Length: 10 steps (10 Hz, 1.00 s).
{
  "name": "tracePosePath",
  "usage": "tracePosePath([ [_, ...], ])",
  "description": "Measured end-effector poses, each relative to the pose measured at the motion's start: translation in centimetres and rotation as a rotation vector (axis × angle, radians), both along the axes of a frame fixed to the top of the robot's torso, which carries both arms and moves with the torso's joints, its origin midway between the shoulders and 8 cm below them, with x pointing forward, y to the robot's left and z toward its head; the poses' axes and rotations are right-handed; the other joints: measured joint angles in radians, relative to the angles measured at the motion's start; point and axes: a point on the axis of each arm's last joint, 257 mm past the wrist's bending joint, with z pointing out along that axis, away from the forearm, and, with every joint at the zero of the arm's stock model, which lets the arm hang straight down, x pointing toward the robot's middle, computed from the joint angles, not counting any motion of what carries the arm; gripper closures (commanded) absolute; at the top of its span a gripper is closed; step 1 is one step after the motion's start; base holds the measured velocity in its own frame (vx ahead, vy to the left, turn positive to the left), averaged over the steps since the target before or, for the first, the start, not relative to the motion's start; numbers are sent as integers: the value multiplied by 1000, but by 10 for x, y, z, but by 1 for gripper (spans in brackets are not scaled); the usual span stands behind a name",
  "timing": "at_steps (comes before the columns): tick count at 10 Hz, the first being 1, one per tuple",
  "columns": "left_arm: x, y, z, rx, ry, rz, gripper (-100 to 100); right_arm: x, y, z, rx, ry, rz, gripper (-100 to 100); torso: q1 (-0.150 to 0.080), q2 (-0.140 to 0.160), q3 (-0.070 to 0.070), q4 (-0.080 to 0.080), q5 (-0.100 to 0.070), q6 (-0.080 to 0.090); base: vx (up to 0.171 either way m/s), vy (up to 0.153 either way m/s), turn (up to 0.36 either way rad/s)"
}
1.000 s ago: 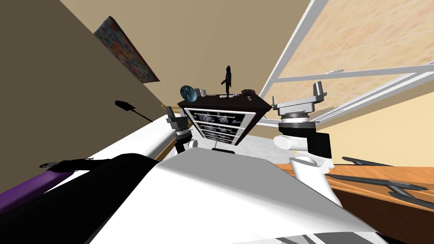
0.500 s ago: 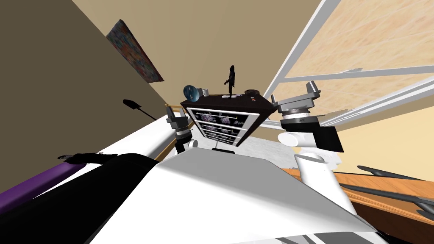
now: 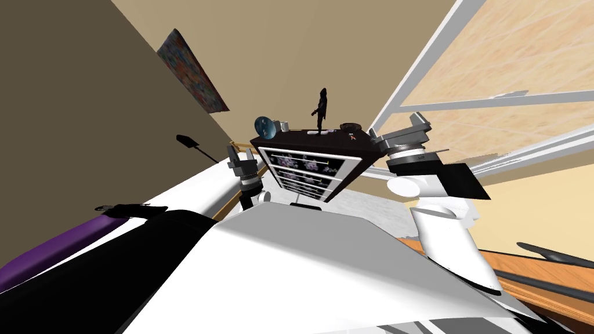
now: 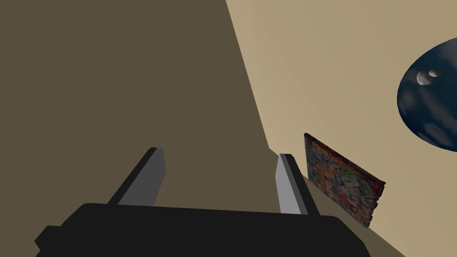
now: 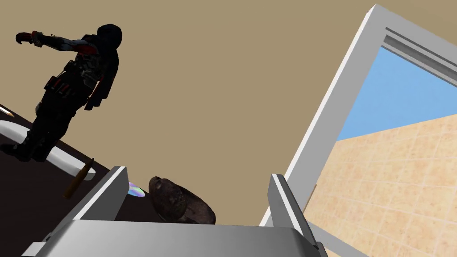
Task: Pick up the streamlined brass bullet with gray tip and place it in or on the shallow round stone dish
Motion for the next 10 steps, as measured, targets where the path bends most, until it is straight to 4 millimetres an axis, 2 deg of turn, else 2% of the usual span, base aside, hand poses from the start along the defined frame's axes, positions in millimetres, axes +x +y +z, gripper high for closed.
tracePosePath([
  [10,0,0,0,0,0,0,0,41,-11,-22,188,270,147,-100,1,0,0,0,0,0,42,33,54],
])
